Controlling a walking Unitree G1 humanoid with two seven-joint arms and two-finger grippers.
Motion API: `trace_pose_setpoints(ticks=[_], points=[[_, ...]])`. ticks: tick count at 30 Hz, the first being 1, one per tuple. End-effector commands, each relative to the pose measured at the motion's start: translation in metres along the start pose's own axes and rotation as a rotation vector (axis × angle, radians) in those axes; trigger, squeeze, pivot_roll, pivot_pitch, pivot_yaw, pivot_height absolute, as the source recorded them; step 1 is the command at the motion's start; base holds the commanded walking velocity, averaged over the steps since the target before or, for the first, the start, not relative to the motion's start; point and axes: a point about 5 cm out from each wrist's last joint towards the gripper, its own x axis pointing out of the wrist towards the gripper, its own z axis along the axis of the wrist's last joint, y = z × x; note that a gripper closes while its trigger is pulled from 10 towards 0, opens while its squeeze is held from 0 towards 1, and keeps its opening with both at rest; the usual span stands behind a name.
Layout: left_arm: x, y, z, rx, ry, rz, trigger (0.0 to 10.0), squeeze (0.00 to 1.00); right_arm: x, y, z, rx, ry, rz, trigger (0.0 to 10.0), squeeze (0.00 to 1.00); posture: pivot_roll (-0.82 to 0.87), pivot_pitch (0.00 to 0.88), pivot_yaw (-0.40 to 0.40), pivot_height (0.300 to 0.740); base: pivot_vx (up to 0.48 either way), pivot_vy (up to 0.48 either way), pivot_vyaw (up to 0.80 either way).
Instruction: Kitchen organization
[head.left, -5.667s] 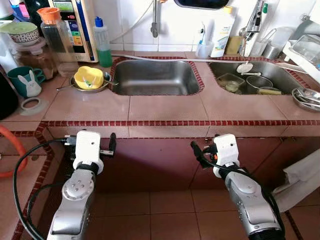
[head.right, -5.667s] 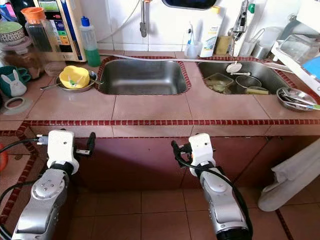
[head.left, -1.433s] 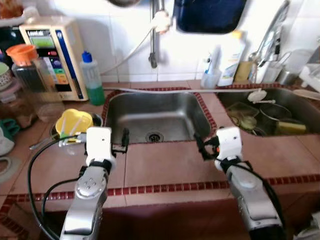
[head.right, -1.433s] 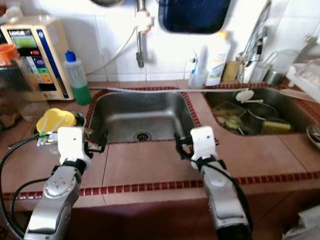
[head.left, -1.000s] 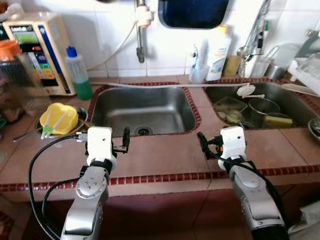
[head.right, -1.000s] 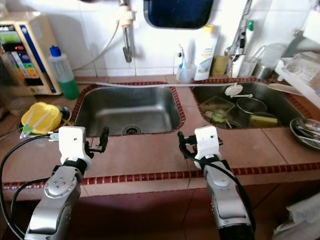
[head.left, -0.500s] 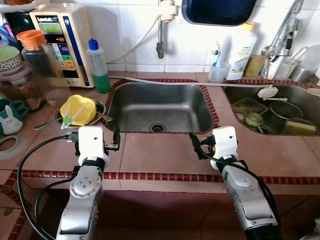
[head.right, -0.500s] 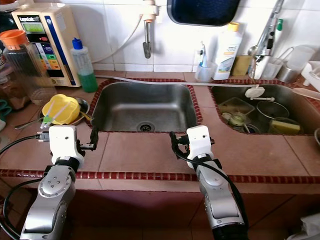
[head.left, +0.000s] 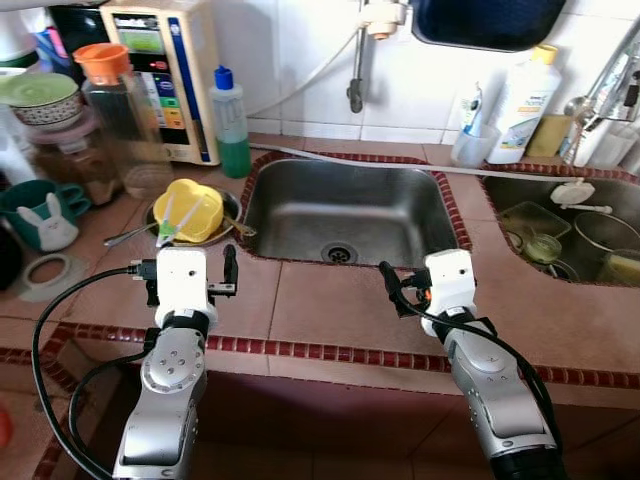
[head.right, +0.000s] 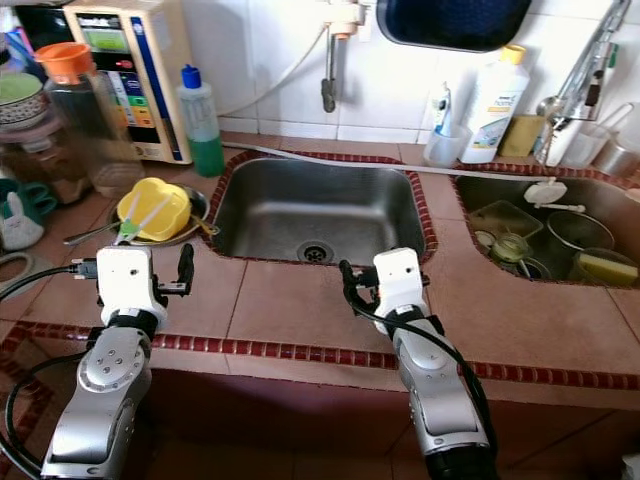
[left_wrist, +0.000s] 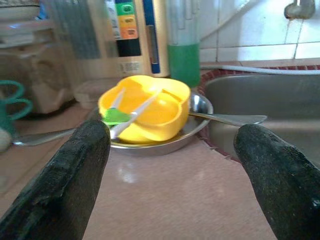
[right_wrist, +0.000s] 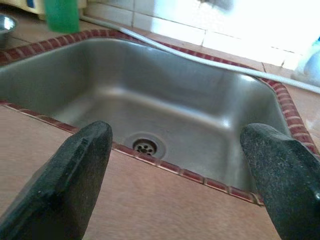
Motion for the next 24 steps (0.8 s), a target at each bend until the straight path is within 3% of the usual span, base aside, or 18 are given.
trace_pose_setpoints(ticks=[1, 8, 24], points=[[0.0015, -0.0015, 0.0017, 0.011, -0.007, -0.010, 10.0, 0.00, 0.0012, -0.0015, 0.0061, -0.005, -0.022, 0.001, 10.0, 0.00, 0.07, 0.000, -0.001, 0.740, 0.000, 0.000, 0.00], [0.0009, -0.0029, 0.0005, -0.004, 0.001, -0.027, 10.0, 0.00, 0.0011, -0.0018, 0.0058, -0.003, -0.021, -0.001, 10.0, 0.00, 0.07, 0.000, -0.001, 0.740, 0.000, 0.000, 0.00], [0.0002, -0.0019, -0.0006, -0.017, 0.009, -0.027, 10.0, 0.00, 0.0006, -0.0014, 0.0047, -0.004, -0.016, 0.000, 10.0, 0.00, 0.06, 0.000, 0.000, 0.740, 0.000, -0.334, 0.00]])
